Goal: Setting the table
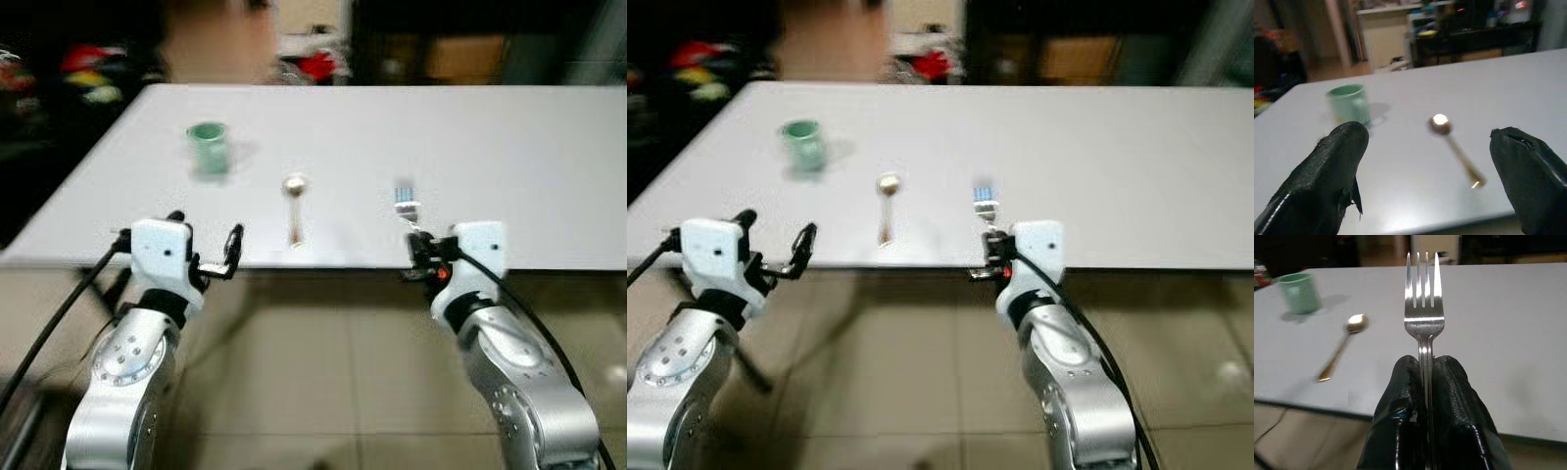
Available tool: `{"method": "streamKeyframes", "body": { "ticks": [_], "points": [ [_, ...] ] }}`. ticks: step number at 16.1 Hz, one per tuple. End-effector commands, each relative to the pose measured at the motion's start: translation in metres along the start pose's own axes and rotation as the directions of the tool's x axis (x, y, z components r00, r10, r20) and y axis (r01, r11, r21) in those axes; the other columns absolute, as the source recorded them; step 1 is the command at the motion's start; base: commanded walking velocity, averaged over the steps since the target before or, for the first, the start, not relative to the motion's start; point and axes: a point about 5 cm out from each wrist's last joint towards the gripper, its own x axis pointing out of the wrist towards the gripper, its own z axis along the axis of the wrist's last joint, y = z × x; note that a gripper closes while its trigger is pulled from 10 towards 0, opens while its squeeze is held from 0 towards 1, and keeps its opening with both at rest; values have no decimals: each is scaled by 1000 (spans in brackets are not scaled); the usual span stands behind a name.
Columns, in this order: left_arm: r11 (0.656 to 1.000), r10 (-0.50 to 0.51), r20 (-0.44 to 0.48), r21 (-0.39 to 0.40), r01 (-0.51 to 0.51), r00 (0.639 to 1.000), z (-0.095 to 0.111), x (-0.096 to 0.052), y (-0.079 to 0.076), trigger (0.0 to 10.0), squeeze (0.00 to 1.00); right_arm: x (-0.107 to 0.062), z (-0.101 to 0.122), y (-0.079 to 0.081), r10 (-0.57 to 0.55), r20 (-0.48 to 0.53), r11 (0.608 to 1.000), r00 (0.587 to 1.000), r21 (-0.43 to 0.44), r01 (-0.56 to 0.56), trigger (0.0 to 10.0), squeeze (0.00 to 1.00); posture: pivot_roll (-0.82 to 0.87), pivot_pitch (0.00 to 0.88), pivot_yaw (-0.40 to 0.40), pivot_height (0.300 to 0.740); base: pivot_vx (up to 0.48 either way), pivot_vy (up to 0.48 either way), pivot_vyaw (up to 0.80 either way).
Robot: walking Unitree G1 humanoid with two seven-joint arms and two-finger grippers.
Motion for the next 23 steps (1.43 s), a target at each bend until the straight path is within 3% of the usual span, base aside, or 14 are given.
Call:
{"method": "streamKeyframes", "body": {
  "ticks": [1,9,11,13,15,20,23],
  "points": [
    [1000,-30,11,-8,30,999,3,1,-6,10000,0,-2,0,-7,-25,1,1000,1000,-5,25,10000,0,-3,0,44,740,405,0,0],
    [1000,-30,7,-1,30,1000,3,-2,-4,10000,0,4,-3,3,52,-23,998,998,-33,-53,10000,0,19,0,35,740,410,0,0],
    [998,-58,-3,-5,58,998,2,-6,-6,10000,0,8,-10,8,86,-71,996,994,-4,-86,10000,0,28,0,32,740,412,0,0],
    [997,-81,-22,0,81,997,0,-7,-7,10000,0,13,-18,15,120,-123,992,985,-35,-125,10000,0,34,0,33,740,339,0,0],
    [993,-119,-48,4,119,992,-3,-8,-9,10000,0,28,-27,27,145,-160,989,976,-19,-150,10000,0,35,0,47,740,0,0,0],
    [969,-244,-83,28,247,966,-2,-13,-10,10000,0,70,-39,37,62,-228,998,972,24,-58,10000,0,59,0,60,740,0,0,0],
    [965,-256,-105,28,260,961,-2,-17,-4,10000,0,84,-46,47,45,-254,999,966,33,-38,10000,0,81,0,56,740,0,0,0]
  ]
}}
